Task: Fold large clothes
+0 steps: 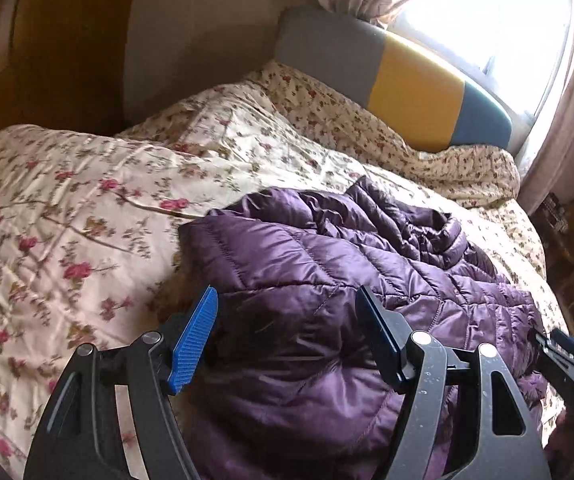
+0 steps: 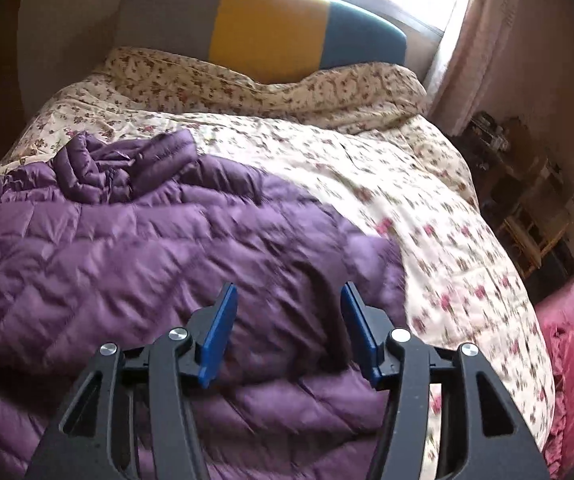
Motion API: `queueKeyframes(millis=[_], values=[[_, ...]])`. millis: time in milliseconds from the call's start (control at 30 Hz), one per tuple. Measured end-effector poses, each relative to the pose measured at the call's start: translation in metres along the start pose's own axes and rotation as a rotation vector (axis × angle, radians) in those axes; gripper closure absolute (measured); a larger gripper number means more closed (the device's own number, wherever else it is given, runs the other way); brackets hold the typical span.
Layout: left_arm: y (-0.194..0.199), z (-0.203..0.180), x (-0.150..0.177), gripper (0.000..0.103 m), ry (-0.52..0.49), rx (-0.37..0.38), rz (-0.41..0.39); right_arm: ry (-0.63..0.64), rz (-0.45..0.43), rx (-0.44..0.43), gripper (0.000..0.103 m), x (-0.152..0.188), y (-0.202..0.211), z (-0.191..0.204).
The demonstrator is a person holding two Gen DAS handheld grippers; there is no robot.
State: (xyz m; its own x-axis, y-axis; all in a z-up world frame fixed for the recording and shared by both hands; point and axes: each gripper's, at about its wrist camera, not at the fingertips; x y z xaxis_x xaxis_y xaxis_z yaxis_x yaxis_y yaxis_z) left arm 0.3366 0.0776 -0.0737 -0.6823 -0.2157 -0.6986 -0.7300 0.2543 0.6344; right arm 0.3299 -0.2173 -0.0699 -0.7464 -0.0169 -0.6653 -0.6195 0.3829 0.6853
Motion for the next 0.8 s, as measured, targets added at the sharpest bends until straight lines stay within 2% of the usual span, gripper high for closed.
queueKeyframes(millis=[133, 333, 400, 500, 800], values=[[-0.019, -0.005, -0.002, 0.032, -0.039, -0.017, 0.019, 0.036, 0.028, -0.002, 0.049, -0.006, -0.029, 0.013], [-0.054, -0.003, -0.005, 0.03, -0.109, -0.044, 0.078, 0.098, 0.05, 0.001, 0.047, 0.01, -0.059, 0.02], [-0.067, 0.002, 0.0, 0.029, -0.119, -0.043, 0.108, 0.088, 0.022, -0.006, 0.047, 0.021, -0.063, 0.021], [-0.072, 0.007, 0.009, 0.029, -0.108, -0.028, 0.101, 0.07, -0.016, -0.005, 0.047, 0.03, -0.065, 0.022], [-0.079, 0.008, 0.011, 0.028, -0.117, -0.044, 0.106, 0.043, -0.028, -0.029, 0.046, 0.032, -0.068, 0.021]])
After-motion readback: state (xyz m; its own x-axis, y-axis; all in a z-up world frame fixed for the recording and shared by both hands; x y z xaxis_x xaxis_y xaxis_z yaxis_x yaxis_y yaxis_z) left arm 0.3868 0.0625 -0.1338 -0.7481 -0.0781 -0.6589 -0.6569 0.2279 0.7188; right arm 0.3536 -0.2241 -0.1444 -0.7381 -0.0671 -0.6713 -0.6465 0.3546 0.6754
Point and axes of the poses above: each gripper's, at about its wrist camera, not at the fingertips, and y roughly against the way its jaws point, z to its left, x to its underside, and after that the axes turned 8 degrees about x, right-handed
